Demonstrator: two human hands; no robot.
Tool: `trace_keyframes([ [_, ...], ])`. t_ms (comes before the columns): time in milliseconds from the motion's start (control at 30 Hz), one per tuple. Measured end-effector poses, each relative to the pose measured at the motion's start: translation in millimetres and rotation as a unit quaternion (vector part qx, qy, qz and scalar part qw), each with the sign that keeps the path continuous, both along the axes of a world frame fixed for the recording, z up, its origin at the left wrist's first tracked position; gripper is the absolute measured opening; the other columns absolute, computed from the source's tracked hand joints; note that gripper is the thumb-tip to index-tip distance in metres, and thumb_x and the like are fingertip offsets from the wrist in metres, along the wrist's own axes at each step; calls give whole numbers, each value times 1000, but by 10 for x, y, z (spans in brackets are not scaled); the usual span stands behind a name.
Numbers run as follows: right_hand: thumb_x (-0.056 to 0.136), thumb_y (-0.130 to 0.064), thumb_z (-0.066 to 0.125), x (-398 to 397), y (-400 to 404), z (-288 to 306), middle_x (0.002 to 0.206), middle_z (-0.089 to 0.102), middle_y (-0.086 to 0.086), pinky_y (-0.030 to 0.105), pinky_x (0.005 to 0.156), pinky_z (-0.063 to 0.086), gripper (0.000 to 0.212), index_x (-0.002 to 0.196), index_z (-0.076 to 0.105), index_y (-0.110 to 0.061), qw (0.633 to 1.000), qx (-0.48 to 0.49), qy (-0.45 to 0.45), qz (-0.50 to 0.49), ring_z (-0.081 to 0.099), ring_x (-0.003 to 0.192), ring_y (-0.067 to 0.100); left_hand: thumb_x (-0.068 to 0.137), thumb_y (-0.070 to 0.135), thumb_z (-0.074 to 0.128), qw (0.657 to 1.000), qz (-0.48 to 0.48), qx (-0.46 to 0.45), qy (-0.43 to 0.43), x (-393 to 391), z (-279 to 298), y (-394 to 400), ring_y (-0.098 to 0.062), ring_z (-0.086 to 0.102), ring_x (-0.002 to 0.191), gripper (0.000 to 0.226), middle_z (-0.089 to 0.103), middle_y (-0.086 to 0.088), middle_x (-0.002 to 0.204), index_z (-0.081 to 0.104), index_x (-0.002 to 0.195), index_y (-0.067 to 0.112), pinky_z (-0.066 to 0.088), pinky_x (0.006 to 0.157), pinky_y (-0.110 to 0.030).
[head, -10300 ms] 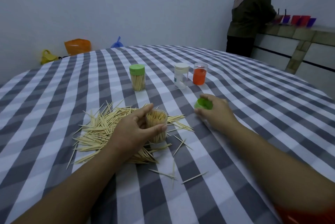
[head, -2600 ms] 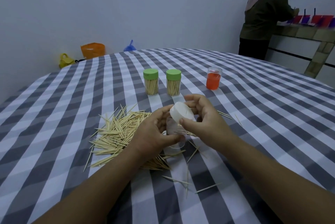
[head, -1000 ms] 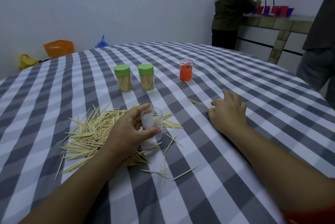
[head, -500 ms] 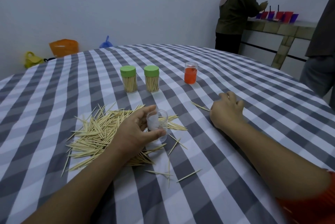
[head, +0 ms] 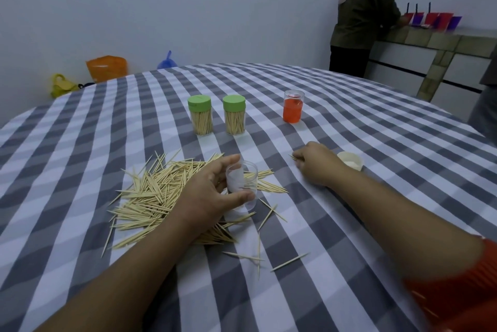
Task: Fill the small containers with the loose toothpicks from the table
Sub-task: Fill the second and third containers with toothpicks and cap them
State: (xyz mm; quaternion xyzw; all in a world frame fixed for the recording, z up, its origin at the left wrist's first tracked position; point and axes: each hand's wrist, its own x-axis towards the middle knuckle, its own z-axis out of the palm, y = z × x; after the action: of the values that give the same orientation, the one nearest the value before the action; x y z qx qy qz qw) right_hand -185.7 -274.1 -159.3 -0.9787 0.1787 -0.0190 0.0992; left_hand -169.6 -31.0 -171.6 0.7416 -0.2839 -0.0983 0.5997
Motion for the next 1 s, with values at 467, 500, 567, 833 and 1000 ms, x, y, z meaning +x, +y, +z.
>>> trace_keyframes([
  [467,96,-4,36,58,609,130,137,53,4,17,92,32,41,129,58,-12,979,175,22,106,49,124,17,51,15,80,999,-1,-1,41,37,111,147,-8,68,98,80,65,5,114,53,126,16,54,84,-21],
  [500,95,-3,34,43,633,148,138,53,4,16,93,30,42,130,57,-11,976,182,32,118,47,125,16,52,14,81,999,-2,-1,42,38,112,151,-7,68,98,80,65,5,115,53,126,16,54,83,-20],
  [567,94,-1,33,-15,651,214,136,54,1,16,94,31,45,129,59,-12,972,189,49,132,48,123,15,56,8,81,999,-3,-2,45,40,108,156,-5,67,98,77,65,4,116,53,127,15,54,81,-18],
  [833,95,-9,45,-194,577,237,128,60,-5,21,98,40,36,123,63,-21,954,272,58,109,54,113,11,52,13,80,999,-7,-4,48,35,125,171,-7,66,101,84,62,1,121,51,131,13,54,82,-19],
  [1000,84,-45,66,-143,613,101,104,61,-2,26,72,46,45,119,63,-17,976,130,59,162,56,91,15,55,9,80,999,-8,-4,54,38,129,184,-5,67,99,80,63,1,121,51,130,14,54,78,-16],
])
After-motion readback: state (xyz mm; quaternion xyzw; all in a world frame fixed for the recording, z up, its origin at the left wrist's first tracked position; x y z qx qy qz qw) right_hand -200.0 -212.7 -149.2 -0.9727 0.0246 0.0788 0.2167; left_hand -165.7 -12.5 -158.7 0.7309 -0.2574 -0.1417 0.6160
